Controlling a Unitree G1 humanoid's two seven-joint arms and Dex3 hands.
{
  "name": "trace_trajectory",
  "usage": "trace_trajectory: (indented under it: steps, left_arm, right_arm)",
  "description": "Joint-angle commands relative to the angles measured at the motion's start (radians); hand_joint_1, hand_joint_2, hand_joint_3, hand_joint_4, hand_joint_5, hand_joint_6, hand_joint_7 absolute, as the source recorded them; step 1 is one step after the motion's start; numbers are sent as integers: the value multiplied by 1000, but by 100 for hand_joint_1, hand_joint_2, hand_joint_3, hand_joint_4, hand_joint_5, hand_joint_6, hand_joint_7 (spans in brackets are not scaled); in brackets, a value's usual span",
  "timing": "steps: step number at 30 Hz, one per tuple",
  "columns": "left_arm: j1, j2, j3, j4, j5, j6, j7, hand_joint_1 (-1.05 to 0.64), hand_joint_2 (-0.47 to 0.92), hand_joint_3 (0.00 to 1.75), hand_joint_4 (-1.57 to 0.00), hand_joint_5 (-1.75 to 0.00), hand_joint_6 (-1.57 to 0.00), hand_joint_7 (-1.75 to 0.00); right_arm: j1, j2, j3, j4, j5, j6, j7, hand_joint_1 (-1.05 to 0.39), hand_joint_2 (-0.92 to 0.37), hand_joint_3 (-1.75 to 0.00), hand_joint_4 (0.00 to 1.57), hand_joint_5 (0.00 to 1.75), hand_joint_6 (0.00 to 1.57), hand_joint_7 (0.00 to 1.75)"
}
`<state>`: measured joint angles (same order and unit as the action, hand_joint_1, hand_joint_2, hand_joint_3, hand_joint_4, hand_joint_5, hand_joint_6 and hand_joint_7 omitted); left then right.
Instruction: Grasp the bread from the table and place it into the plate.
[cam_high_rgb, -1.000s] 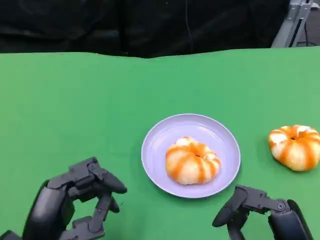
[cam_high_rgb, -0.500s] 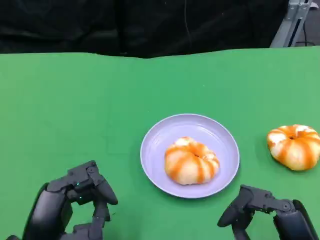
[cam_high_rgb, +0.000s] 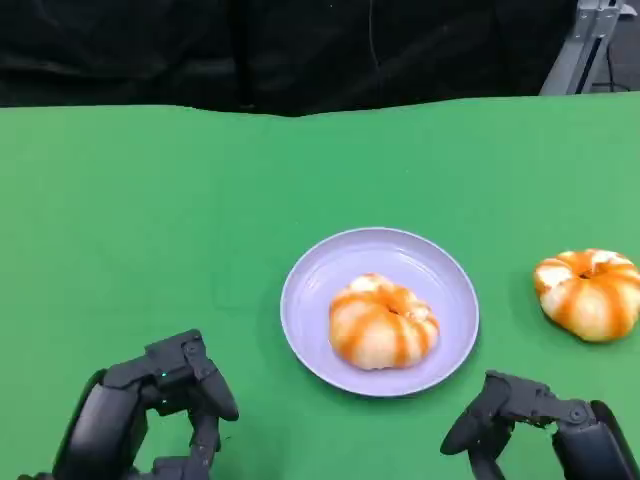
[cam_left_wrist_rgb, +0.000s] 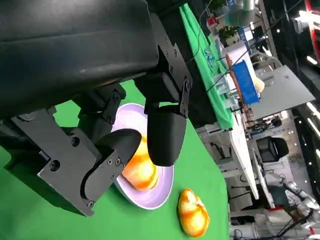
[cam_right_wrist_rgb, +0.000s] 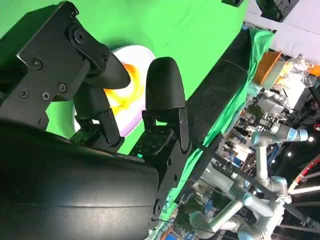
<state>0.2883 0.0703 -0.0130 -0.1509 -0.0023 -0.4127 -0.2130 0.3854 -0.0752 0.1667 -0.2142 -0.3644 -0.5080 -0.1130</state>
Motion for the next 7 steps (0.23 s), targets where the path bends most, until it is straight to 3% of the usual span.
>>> trace_trajectory:
  steps: [1,7]
  left_arm:
    - [10,7,1,-6,5,-15,18,-6,27,155,-87,-175,-82,-160]
    - [7,11,-1,-3,5,-33,16,-4,24,158,-89,-175,-84,-160]
  right_arm:
    - [6,-11,-9,-8,4,-1,0,-1,-25,-139,86,147,89,122]
    - [17,-9,-6,-21,12,1,6,-1,-26,-138,86,148,89,121]
